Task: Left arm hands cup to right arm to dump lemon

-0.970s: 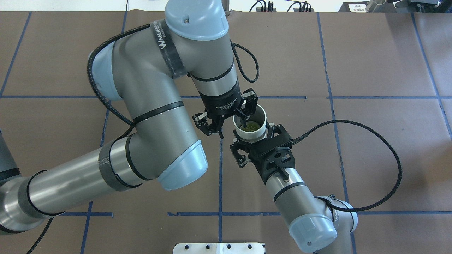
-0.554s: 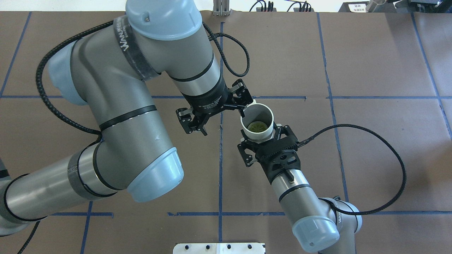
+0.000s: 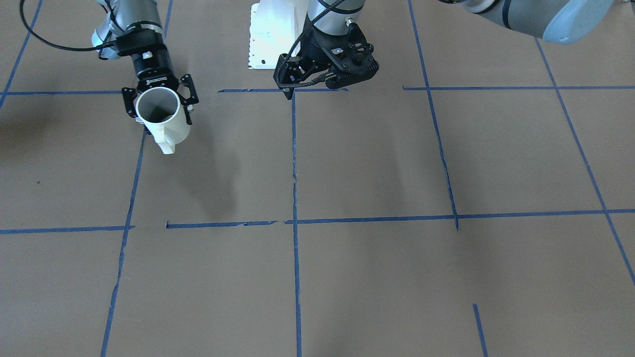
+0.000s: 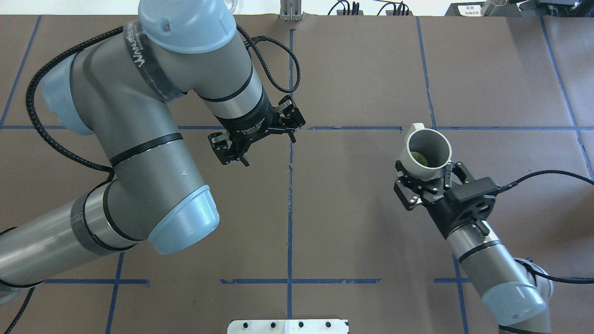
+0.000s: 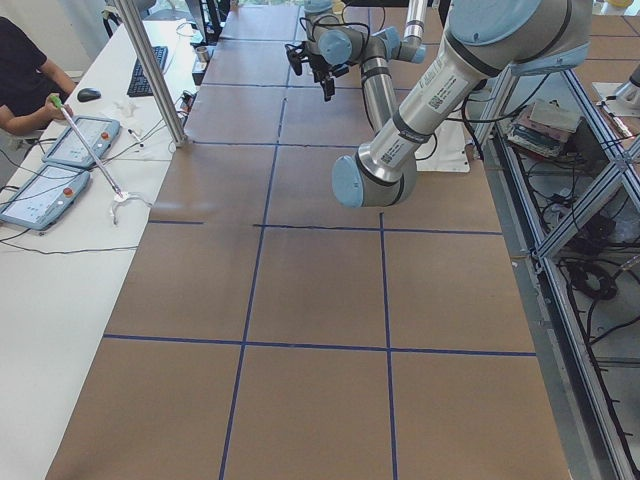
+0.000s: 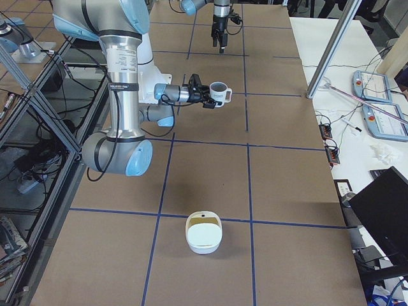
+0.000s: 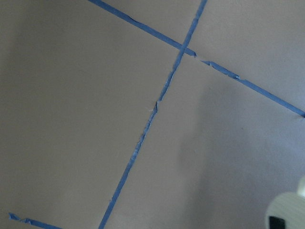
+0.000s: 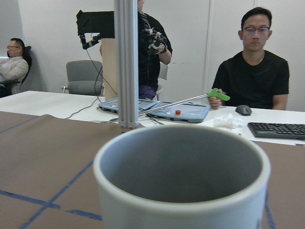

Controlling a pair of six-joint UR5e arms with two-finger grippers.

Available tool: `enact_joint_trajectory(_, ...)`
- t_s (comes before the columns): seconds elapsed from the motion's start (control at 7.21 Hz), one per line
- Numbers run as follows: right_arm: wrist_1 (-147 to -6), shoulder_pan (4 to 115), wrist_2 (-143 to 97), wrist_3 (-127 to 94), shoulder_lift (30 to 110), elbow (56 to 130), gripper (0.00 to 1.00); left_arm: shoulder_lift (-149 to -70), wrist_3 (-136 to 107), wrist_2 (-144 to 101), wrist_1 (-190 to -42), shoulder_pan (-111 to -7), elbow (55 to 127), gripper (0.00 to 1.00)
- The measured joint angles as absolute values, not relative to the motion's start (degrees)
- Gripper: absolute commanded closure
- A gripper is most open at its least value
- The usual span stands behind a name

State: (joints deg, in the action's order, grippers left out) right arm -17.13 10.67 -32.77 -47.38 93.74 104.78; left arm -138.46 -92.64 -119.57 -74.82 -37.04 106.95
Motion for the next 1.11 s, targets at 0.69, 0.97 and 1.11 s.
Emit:
enact_joint_trajectory(0.69,15.89,28.89,-57.43,-61.33,117.09,90.74,1.00,-135.13,-92.48,-117.87,-76.75,-37.58,106.96,0.00)
enact_joint_trajectory(0.97,30.08,43.77,-76.02,-67.11,114.90,76.22,0.98,-135.09,-92.54,-117.62,-76.77,-37.60,106.96,0.00)
enact_joint_trajectory(1.11,32.41,49.54,-82.66,-73.02,114.24,73.69,0.99,-135.09,-92.55,-117.55,-76.75,-37.53,106.96,0.00)
